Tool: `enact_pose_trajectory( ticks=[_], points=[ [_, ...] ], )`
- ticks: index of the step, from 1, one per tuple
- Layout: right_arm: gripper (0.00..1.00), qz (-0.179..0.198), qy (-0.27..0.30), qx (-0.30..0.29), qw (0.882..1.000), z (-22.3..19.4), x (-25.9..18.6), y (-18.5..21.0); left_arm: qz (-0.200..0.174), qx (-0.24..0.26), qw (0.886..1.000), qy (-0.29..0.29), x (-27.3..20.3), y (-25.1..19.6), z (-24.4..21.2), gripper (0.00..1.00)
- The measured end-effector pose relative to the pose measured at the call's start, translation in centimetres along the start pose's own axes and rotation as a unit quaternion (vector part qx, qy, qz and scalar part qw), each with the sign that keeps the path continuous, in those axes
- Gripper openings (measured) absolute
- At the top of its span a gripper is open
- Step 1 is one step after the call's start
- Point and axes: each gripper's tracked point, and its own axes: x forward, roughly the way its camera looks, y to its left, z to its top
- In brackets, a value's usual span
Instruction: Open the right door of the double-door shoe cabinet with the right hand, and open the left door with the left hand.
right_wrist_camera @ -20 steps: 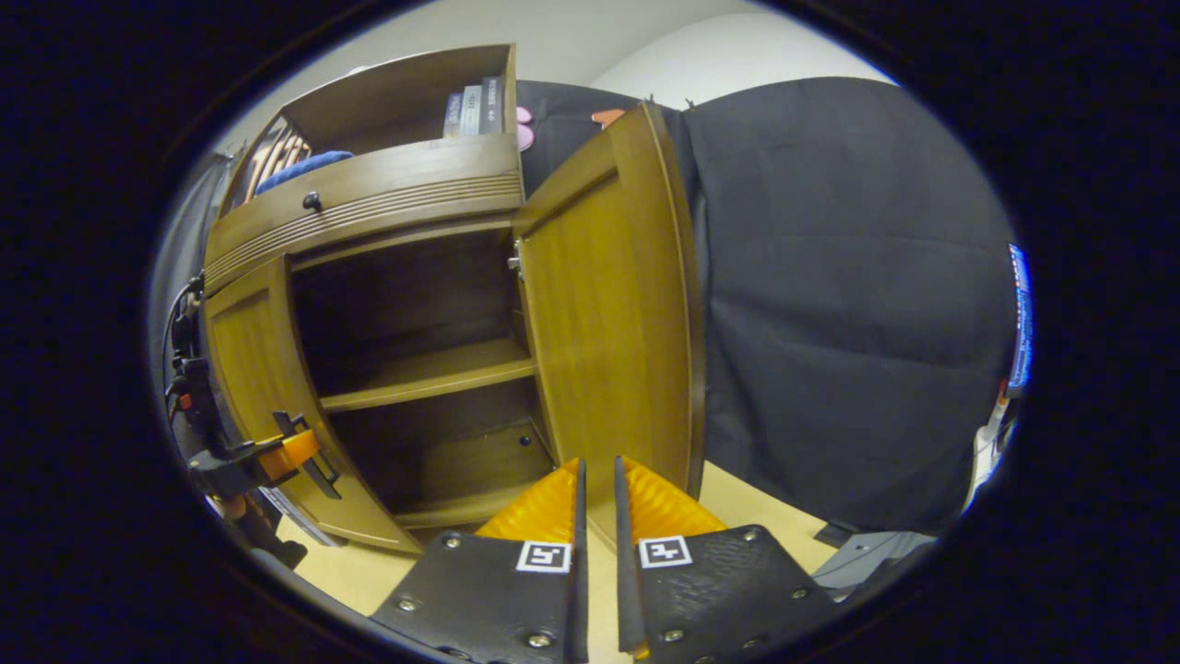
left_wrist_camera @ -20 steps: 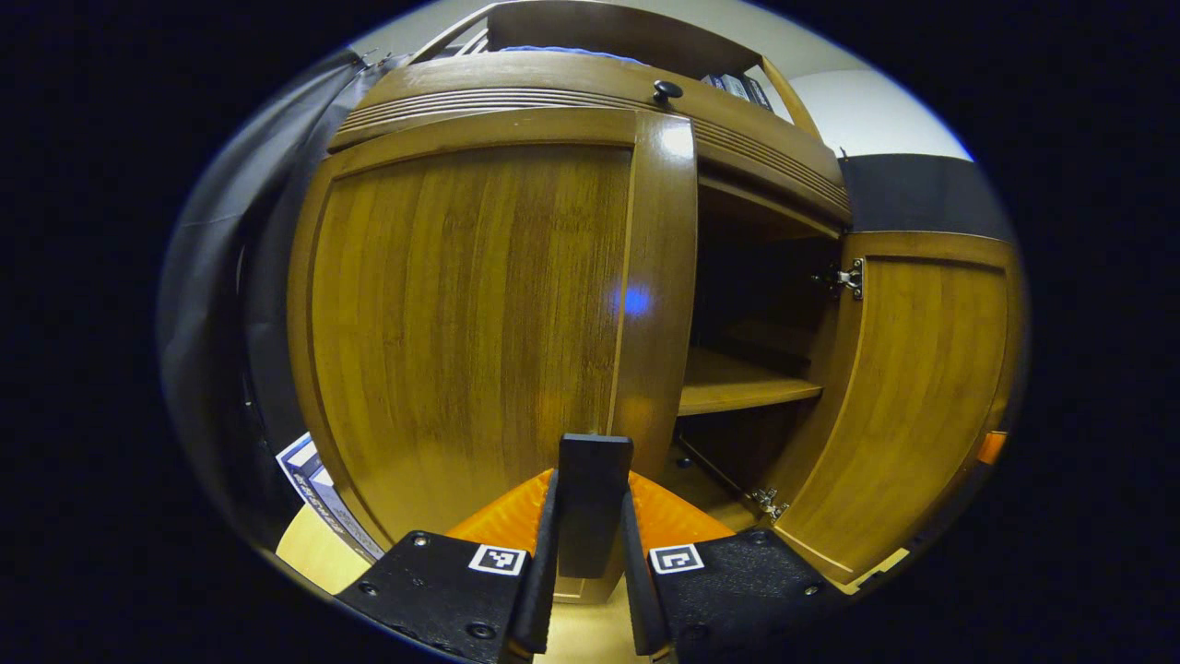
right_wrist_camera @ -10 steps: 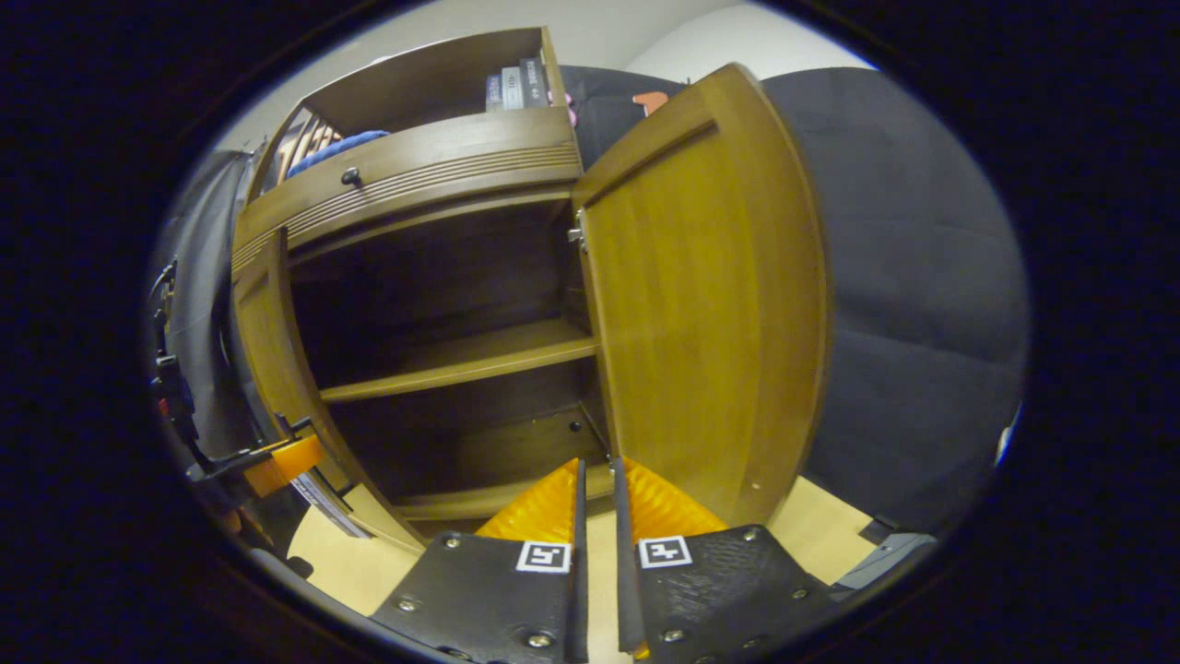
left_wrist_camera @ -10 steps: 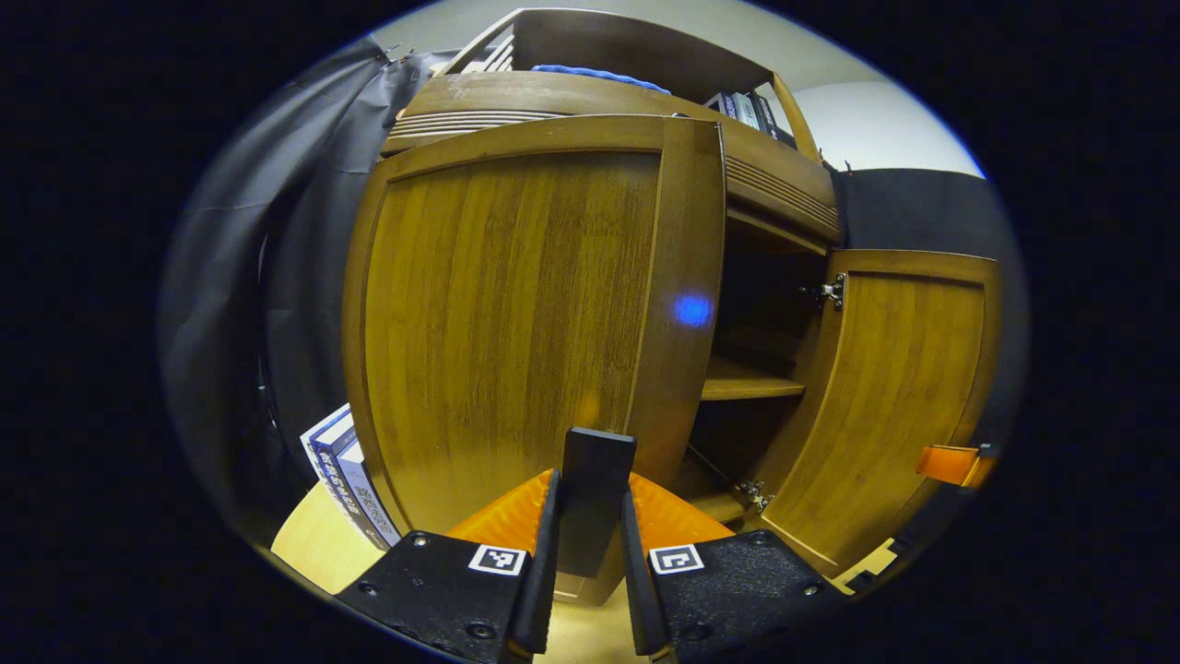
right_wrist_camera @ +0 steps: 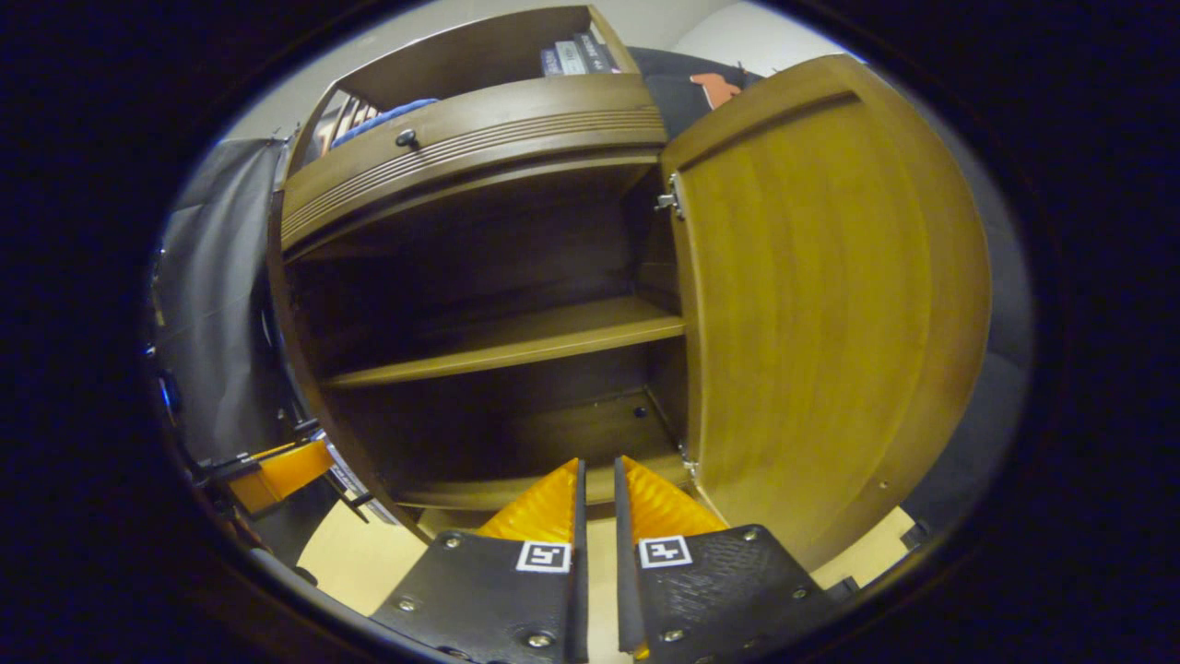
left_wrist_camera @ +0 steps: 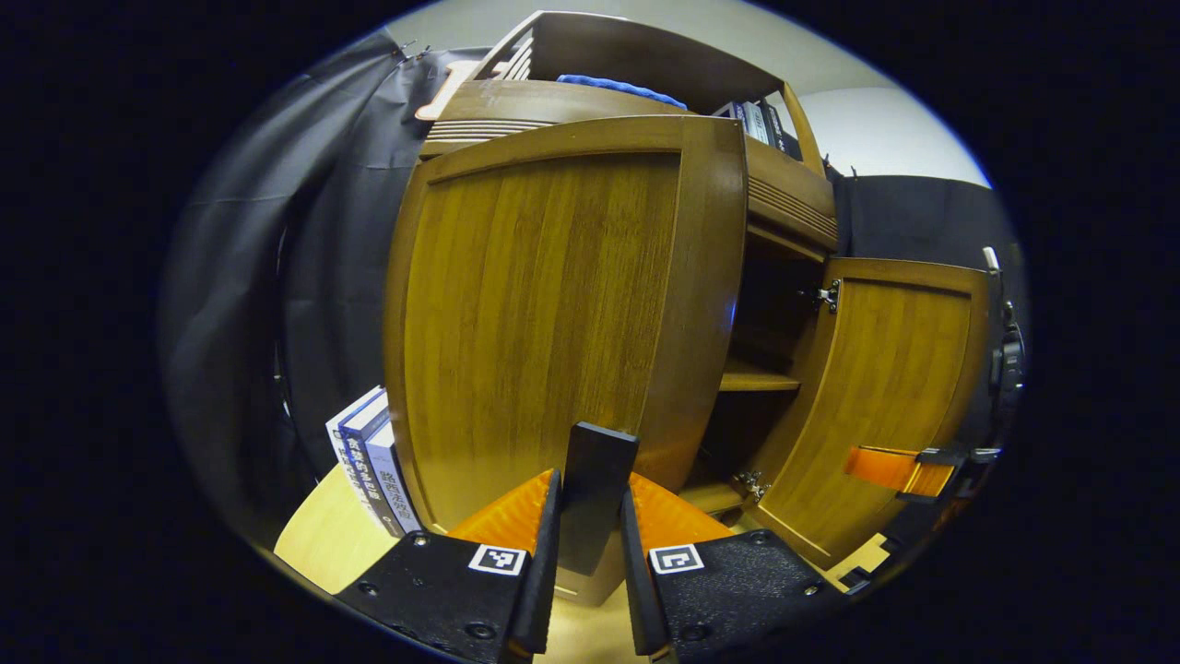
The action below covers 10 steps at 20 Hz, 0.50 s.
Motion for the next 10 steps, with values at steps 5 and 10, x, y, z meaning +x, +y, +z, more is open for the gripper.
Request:
enact_pose_trajectory(
  ticks=[5, 10],
  points=[
    [0.13, 0.033, 0.011, -0.005, 0.999, -0.7, 0.6, 2.2, 0.02, -0.007, 1.0, 0.002, -2.2, 1.6, -0.2, 0.35],
    [0.13, 0.056, 0.021, -0.013, 0.998, -1.4, 0.6, 3.7, 0.046, -0.004, 0.999, 0.002, -4.2, 3.4, -0.2, 0.37]
  ],
)
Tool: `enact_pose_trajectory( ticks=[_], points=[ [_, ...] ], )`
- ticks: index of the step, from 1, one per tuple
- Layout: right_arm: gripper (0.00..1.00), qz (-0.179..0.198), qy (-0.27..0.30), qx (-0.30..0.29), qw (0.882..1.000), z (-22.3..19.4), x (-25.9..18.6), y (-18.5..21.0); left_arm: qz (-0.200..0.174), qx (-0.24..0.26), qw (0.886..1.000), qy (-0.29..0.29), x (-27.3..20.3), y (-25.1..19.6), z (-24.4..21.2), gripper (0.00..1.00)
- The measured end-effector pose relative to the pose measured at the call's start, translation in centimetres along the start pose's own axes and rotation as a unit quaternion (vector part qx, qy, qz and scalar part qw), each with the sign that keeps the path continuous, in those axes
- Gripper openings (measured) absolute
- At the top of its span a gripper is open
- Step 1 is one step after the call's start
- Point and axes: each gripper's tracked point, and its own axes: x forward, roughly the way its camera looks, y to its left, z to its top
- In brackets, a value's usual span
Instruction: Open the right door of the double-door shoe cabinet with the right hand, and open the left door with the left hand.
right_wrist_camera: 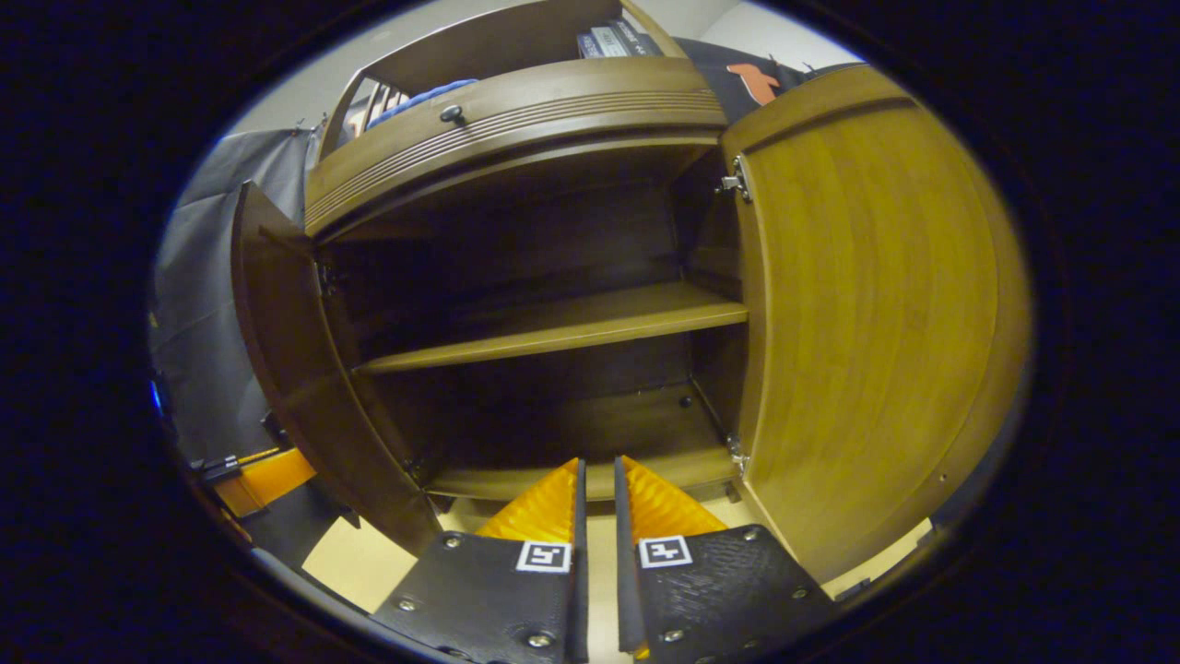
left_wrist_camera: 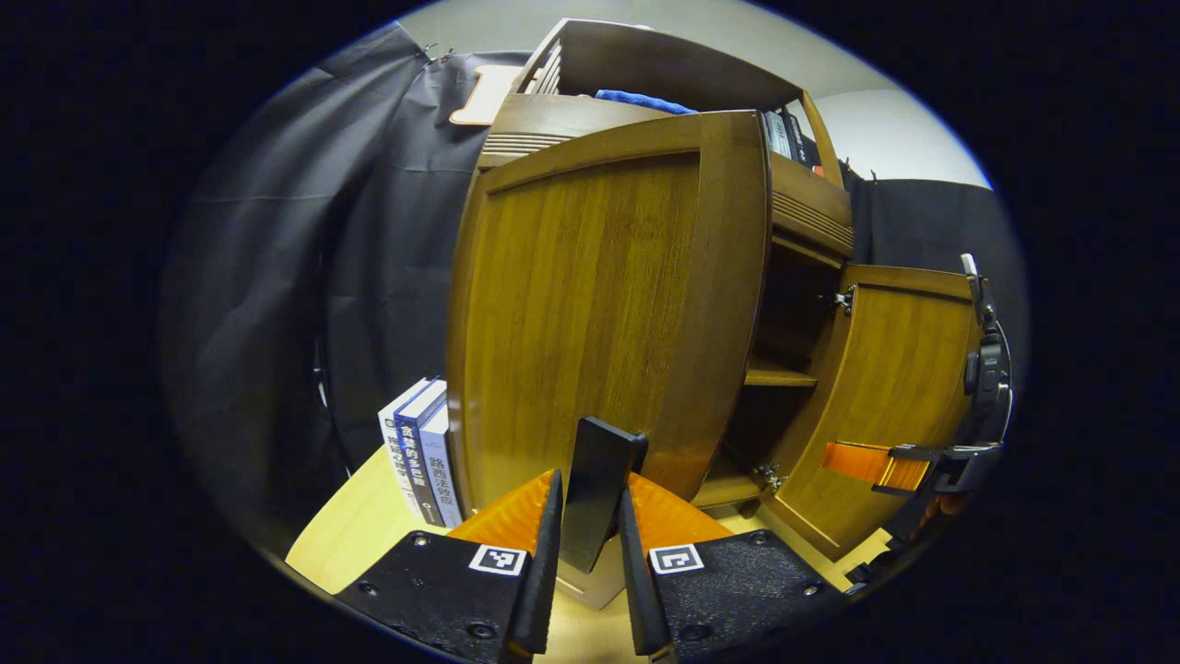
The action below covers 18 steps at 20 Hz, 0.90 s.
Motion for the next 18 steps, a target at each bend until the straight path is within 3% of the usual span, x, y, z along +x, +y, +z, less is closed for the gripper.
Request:
enact_pose_trajectory(
  ticks=[12, 15, 18],
  points=[
    [0.13, 0.045, 0.02, -0.006, 0.999, -1.7, -0.4, 3.4, 0.09, 0.007, 0.996, -0.002, -4.3, 7.4, 0.2, 0.37],
    [0.13, 0.054, 0.024, -0.008, 0.998, -2.1, -0.3, 4.2, 0.111, 0.006, 0.994, -0.007, -5.6, 9.7, 0.2, 0.21],
    [0.13, 0.064, 0.026, -0.009, 0.998, -2.2, -0.1, 4.9, 0.119, -0.011, 0.993, -0.01, -6.6, 10.9, 0.1, 0.22]
  ],
)
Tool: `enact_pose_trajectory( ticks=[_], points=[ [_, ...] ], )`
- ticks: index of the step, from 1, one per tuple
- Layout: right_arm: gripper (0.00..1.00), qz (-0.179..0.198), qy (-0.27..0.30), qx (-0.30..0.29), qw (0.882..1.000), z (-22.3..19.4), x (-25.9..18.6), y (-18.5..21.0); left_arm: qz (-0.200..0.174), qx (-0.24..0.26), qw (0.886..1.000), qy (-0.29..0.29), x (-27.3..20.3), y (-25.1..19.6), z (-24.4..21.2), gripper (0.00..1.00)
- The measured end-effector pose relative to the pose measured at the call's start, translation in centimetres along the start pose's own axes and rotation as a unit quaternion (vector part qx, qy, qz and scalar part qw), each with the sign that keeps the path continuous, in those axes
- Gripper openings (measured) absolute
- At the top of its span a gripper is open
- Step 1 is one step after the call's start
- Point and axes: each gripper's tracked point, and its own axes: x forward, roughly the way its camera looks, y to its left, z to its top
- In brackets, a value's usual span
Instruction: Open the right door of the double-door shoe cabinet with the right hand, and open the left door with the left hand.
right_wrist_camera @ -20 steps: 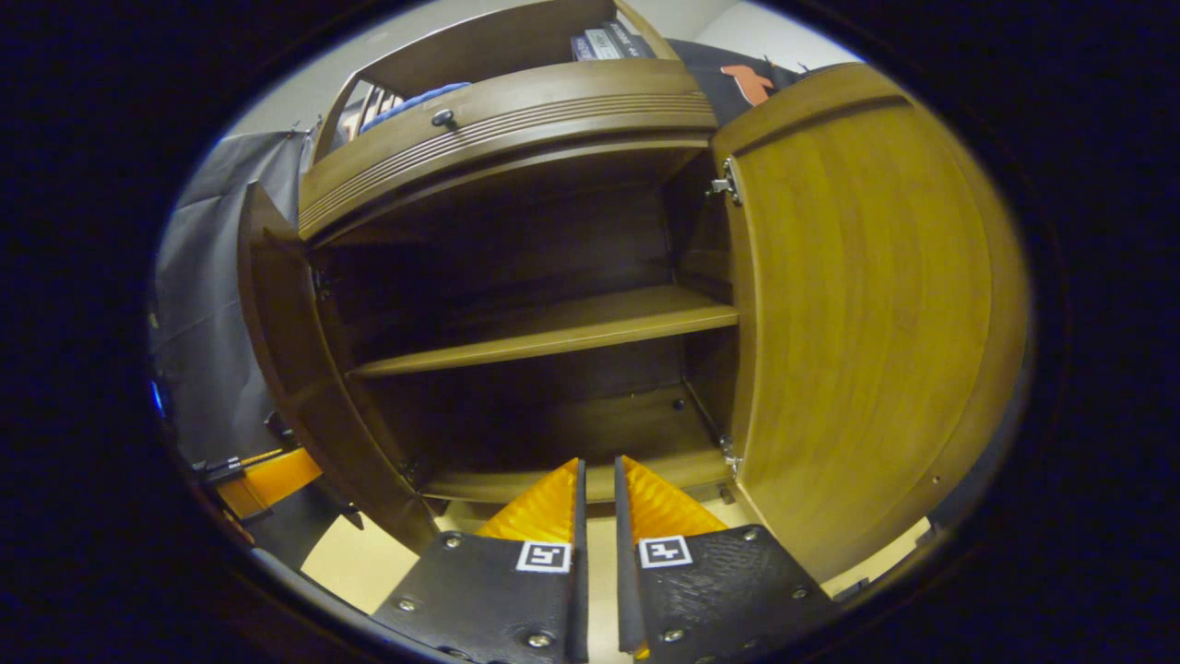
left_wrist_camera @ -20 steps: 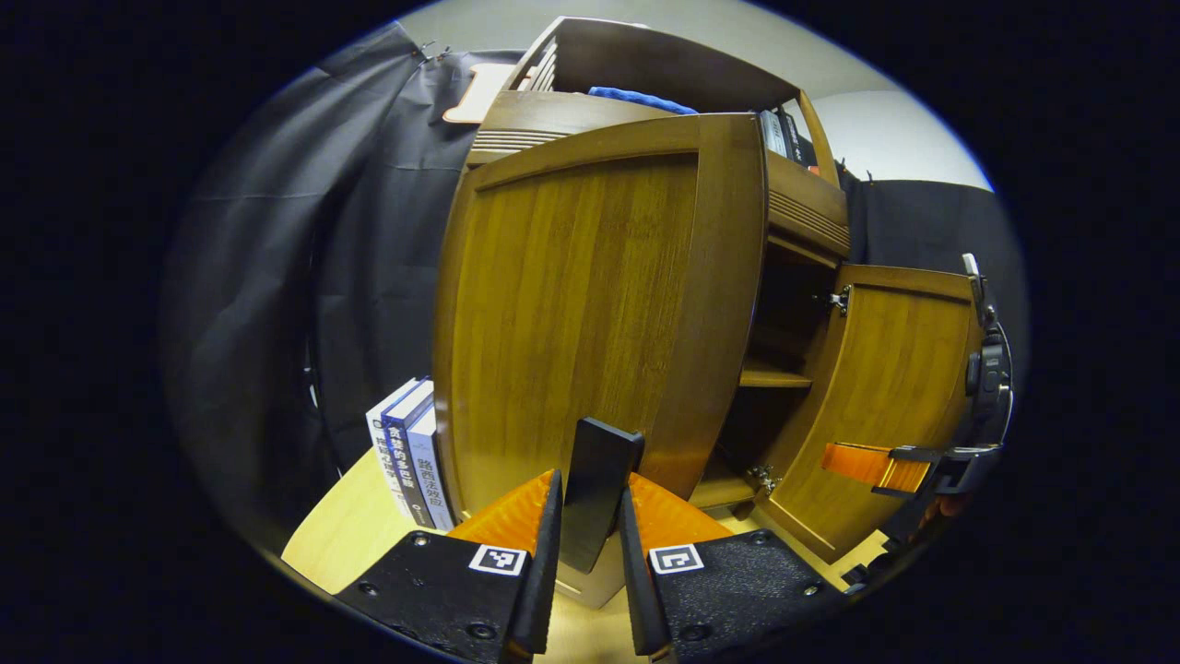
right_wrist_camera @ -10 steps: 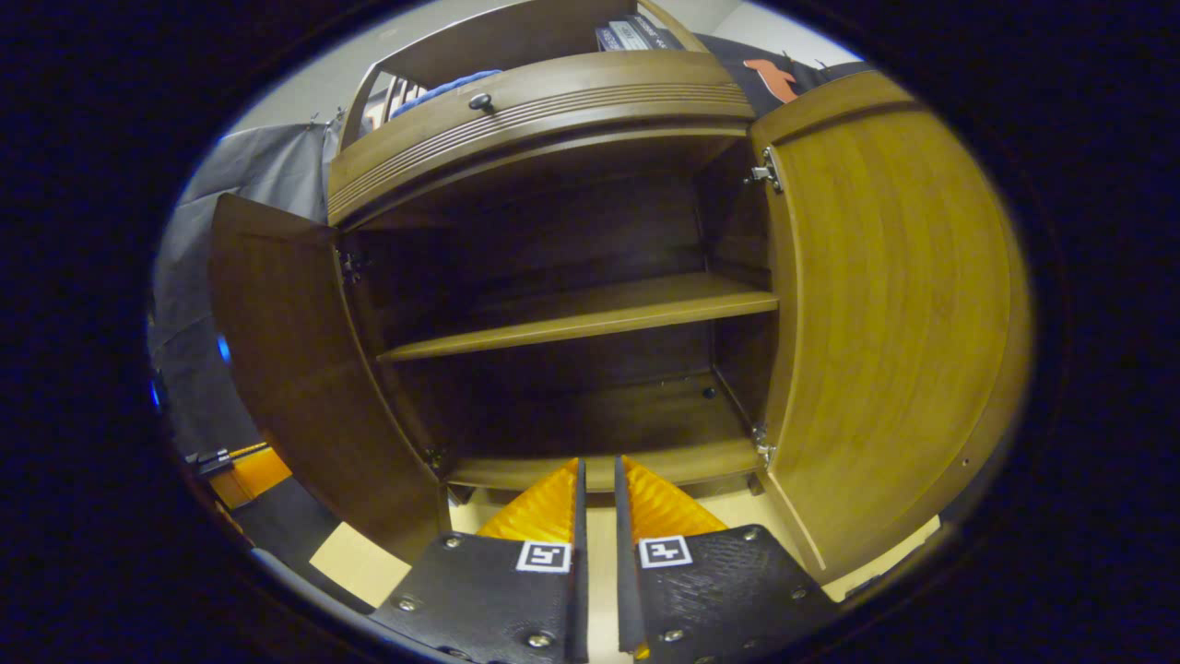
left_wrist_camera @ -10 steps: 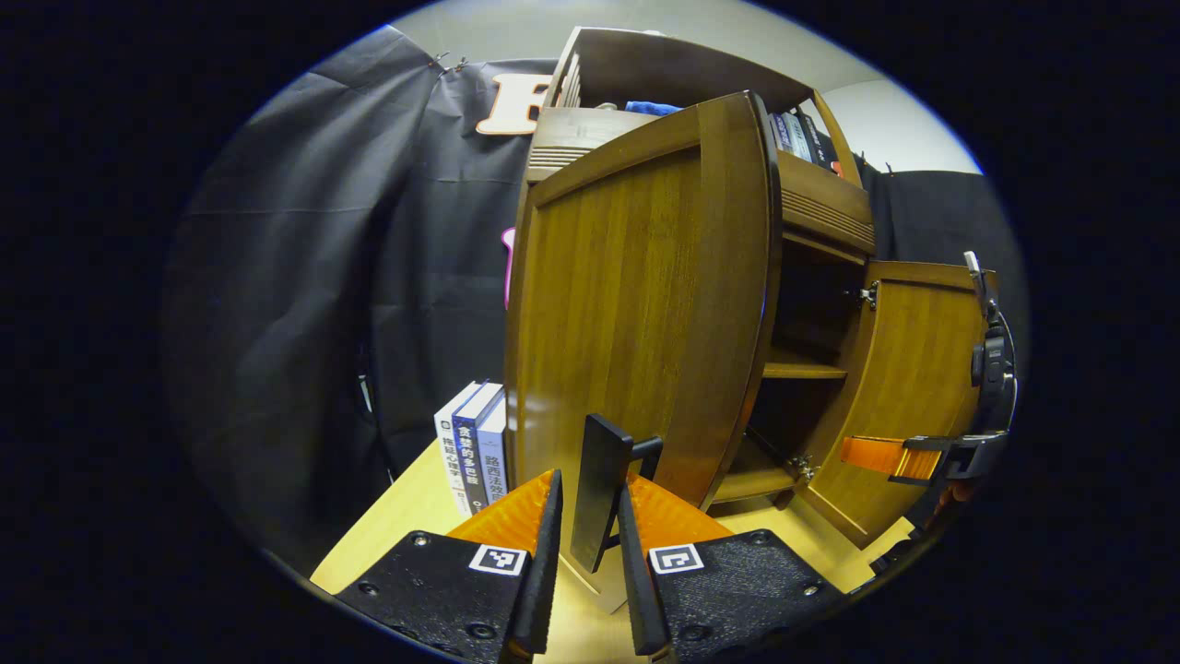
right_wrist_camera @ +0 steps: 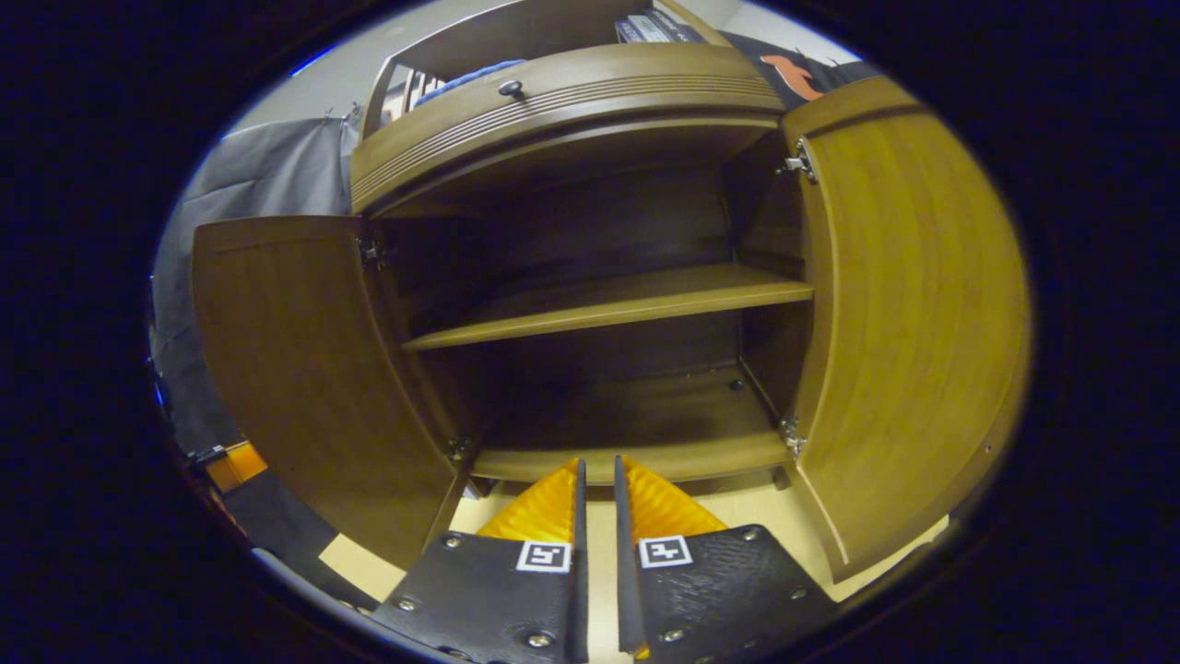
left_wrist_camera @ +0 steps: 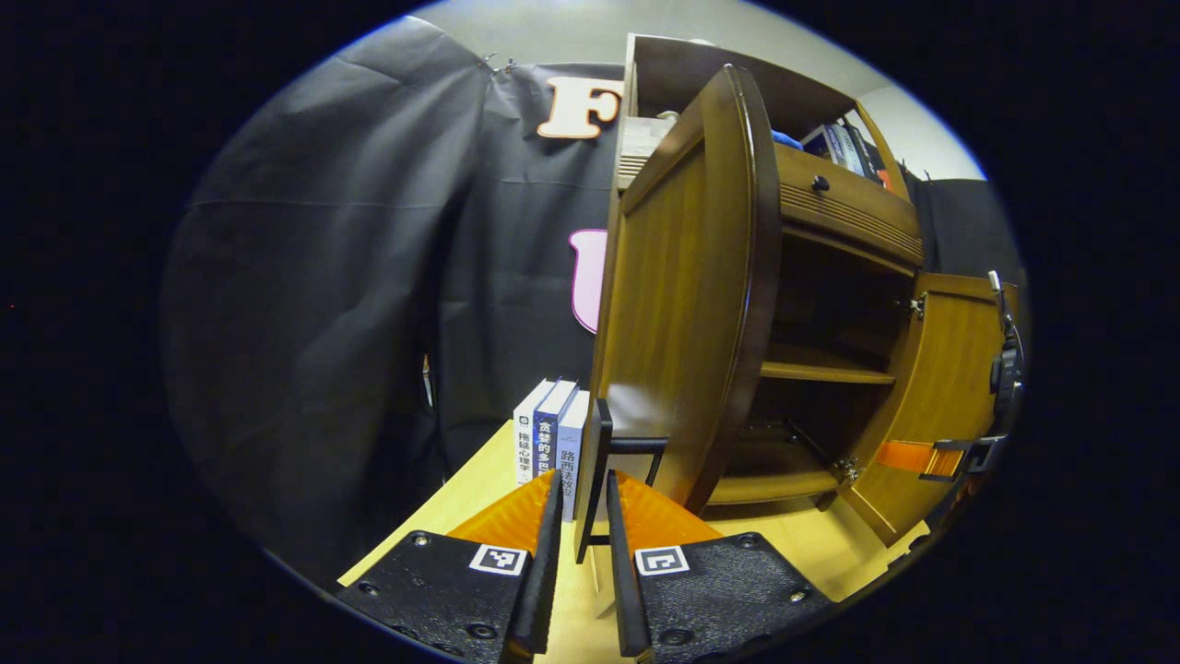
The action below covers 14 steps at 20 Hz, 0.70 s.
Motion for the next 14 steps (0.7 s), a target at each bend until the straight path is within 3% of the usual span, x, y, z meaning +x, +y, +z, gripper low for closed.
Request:
enact_pose_trajectory(
  ticks=[5, 6, 14],
  points=[
    [0.13, 0.014, 0.005, -0.003, 1.0, 0.0, 0.7, 0.8, 0.007, -0.006, 1.0, 0.002, 0.0, 0.4, -0.3, 0.36],
    [0.13, 0.015, 0.005, -0.003, 1.0, 0.1, 0.9, 0.8, 0.007, -0.005, 1.0, 0.001, 0.3, 0.6, -0.4, 0.22],
    [0.13, 0.024, 0.011, -0.003, 1.0, 0.1, 2.2, 0.6, 0.026, 0.002, 1.0, -0.002, 0.5, 1.7, -0.1, 0.22]
  ],
)
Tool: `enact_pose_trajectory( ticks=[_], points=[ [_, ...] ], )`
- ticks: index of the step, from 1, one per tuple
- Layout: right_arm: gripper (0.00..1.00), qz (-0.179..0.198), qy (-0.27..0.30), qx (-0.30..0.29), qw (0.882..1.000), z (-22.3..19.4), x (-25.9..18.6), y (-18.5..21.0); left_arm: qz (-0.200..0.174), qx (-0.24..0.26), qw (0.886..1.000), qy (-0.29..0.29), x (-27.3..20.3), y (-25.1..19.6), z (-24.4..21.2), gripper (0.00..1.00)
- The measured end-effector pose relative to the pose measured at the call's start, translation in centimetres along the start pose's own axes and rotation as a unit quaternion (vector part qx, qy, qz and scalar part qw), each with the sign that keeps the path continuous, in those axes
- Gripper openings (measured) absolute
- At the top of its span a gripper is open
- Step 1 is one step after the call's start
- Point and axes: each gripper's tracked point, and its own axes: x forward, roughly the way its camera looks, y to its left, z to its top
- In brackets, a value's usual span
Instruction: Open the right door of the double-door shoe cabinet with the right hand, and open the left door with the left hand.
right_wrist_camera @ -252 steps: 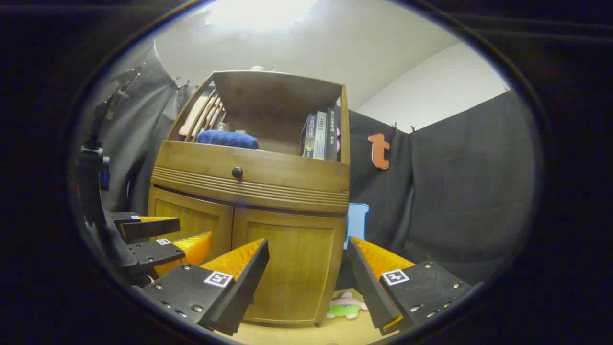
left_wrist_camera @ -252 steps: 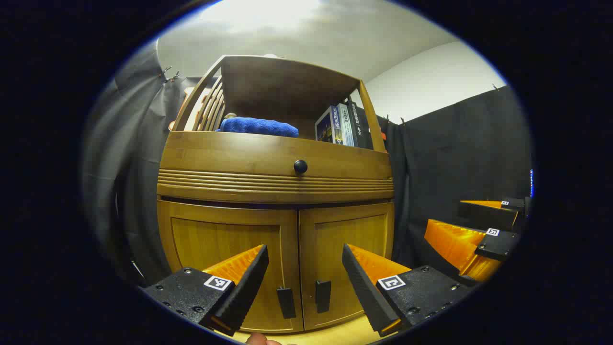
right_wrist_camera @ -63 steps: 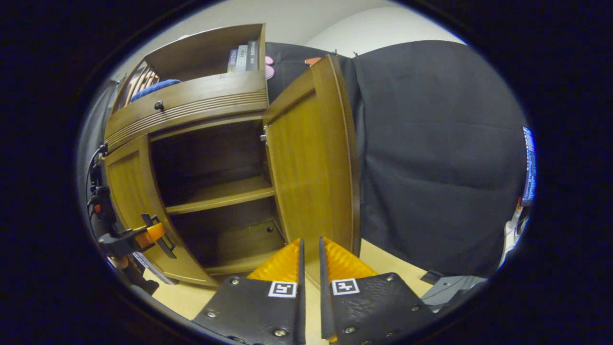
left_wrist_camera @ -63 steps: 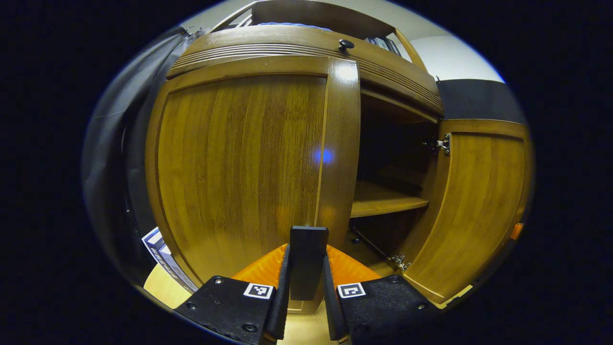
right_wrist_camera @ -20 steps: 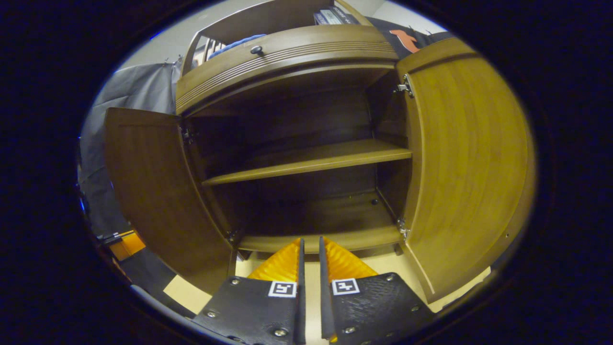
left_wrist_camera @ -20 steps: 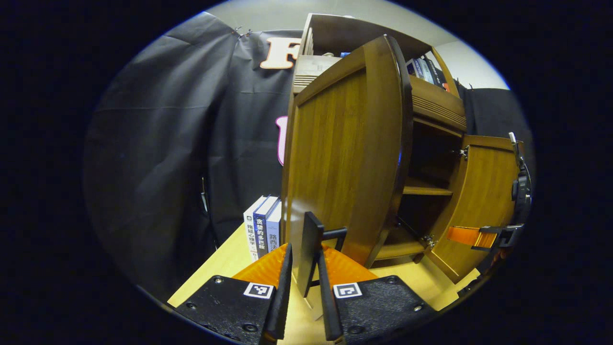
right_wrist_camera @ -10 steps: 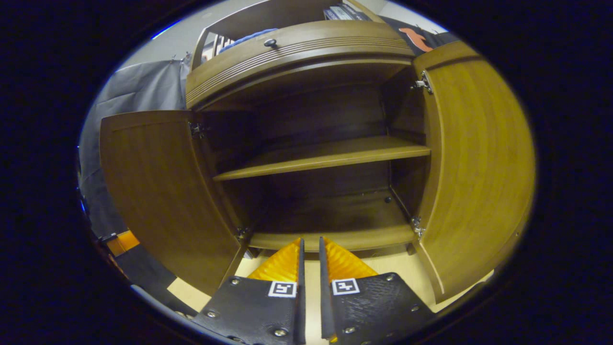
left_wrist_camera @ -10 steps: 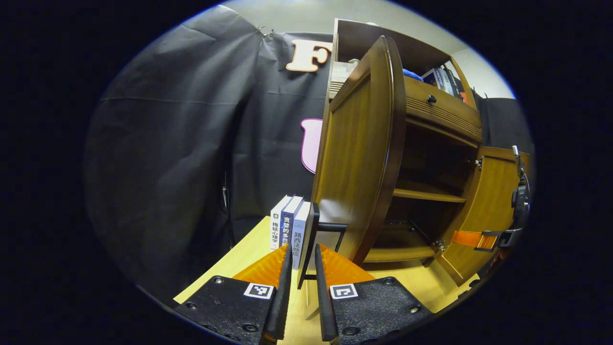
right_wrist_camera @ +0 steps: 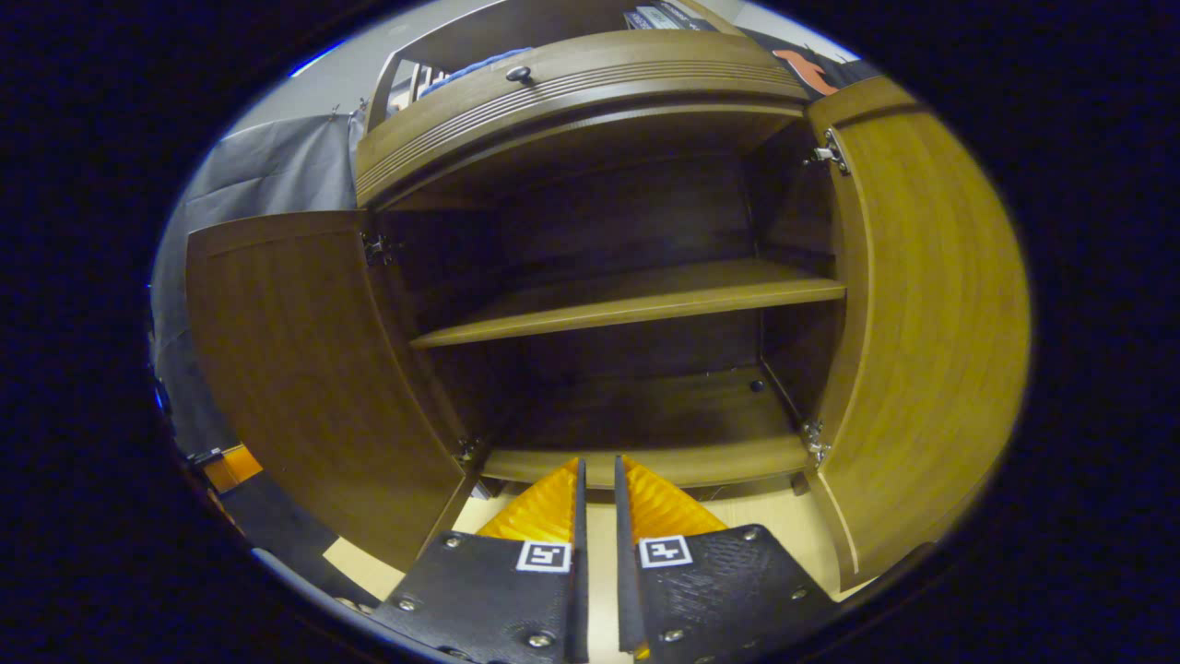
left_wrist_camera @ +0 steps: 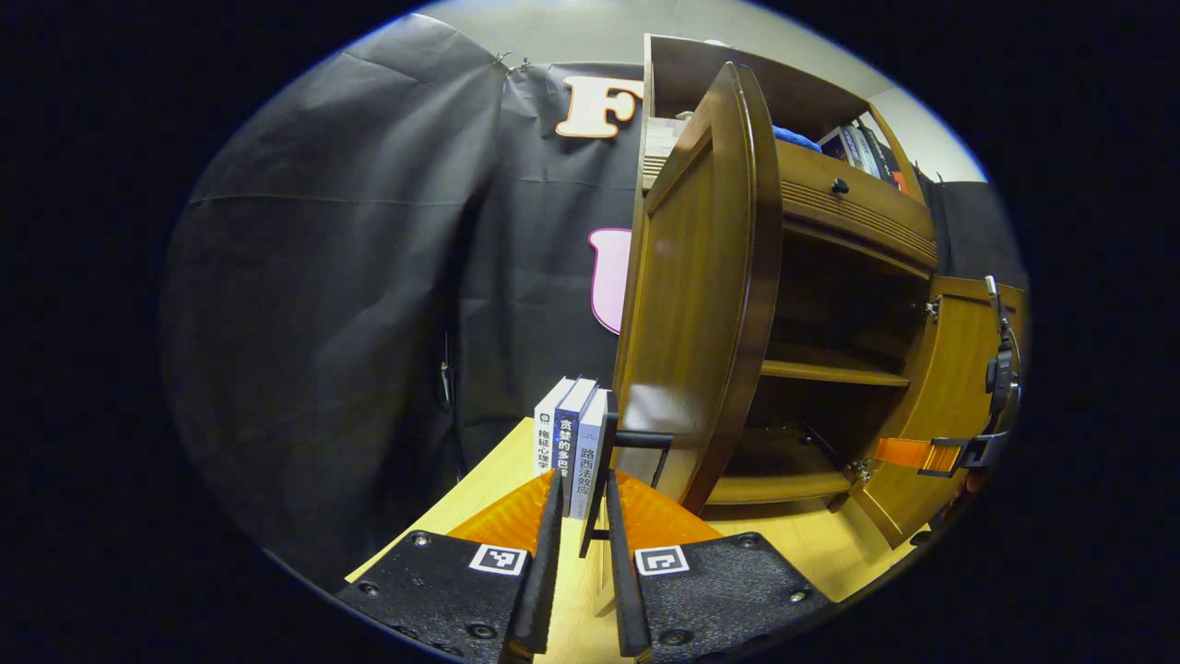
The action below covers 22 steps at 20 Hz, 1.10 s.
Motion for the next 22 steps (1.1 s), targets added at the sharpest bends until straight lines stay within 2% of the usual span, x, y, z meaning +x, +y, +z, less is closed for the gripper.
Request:
enact_pose_trajectory(
  ticks=[3, 4, 6, 10, 11, 12, 13, 16, 17, 18, 22],
  points=[
    [0.13, 0.007, 0.003, 0.001, 1.0, 0.0, 0.4, 0.2, 0.008, 0.0, 1.0, 0.0, -0.2, 0.4, -0.1, 0.22],
    [0.13, 0.01, 0.004, 0.0, 1.0, 0.0, 0.6, 0.2, 0.011, 0.001, 1.0, -0.001, -0.2, 0.5, 0.0, 0.29],
    [0.13, 0.016, 0.006, -0.001, 1.0, -0.1, 0.7, 0.6, 0.017, 0.002, 1.0, -0.002, -0.5, 0.8, 0.0, 0.29],
    [0.13, 0.029, 0.011, -0.002, 1.0, -0.4, 1.0, 1.0, 0.034, 0.0, 0.999, -0.004, -1.1, 1.3, 0.0, 0.29],
    [0.13, 0.032, 0.012, -0.002, 0.999, -0.4, 1.0, 1.1, 0.038, 0.0, 0.999, -0.004, -1.2, 1.4, 0.1, 0.21],
    [0.13, 0.035, 0.013, -0.002, 0.999, -0.4, 1.1, 1.1, 0.042, -0.001, 0.999, -0.004, -1.2, 1.6, 0.1, 0.21],
    [0.13, 0.037, 0.014, -0.003, 0.999, -0.4, 1.1, 1.1, 0.045, -0.002, 0.999, -0.005, -1.3, 1.7, 0.2, 0.29],
    [0.13, 0.041, 0.015, -0.005, 0.999, -0.4, 1.1, 1.2, 0.054, -0.007, 0.999, -0.003, -1.6, 1.8, 0.0, 0.29],
    [0.13, 0.043, 0.015, -0.005, 0.999, -0.5, 1.1, 1.2, 0.057, -0.007, 0.998, -0.003, -1.6, 1.8, 0.0, 0.21],
    [0.13, 0.043, 0.015, -0.004, 0.999, -0.5, 1.1, 1.1, 0.059, -0.006, 0.998, -0.003, -1.8, 1.9, 0.0, 0.29],
    [0.13, 0.046, 0.017, -0.001, 0.999, -0.6, 1.0, 1.0, 0.074, -0.007, 0.997, -0.003, -2.0, 2.2, -0.1, 0.29]
  ],
)
